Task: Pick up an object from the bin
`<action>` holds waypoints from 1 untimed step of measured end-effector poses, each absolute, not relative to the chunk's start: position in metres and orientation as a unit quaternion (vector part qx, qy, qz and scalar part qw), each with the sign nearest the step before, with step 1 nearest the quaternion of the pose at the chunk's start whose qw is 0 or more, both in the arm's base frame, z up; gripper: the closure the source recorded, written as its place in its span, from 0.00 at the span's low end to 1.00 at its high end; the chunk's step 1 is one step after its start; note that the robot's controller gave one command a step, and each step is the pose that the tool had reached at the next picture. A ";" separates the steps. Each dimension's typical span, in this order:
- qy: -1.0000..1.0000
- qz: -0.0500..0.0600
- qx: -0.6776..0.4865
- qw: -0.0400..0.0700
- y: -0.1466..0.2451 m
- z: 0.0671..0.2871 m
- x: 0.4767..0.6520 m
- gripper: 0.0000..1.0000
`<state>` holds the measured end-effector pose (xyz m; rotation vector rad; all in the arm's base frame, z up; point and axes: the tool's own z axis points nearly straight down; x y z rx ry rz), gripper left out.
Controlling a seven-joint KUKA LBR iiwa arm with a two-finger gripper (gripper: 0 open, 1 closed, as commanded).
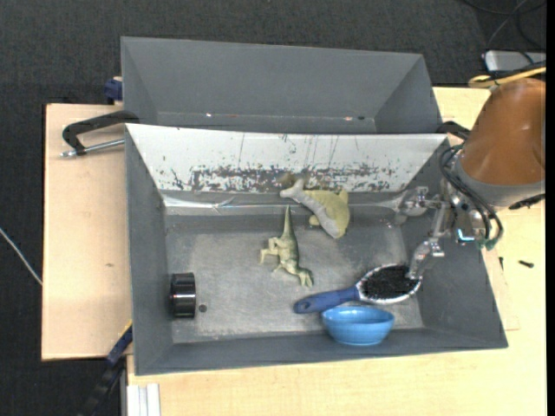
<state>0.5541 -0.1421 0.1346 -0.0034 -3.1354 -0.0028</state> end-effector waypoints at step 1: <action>-0.998 0.000 -0.061 -0.003 -0.126 0.088 0.533 0.00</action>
Offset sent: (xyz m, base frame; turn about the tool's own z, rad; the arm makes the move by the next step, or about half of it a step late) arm -0.0289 0.0205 -0.0646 0.1225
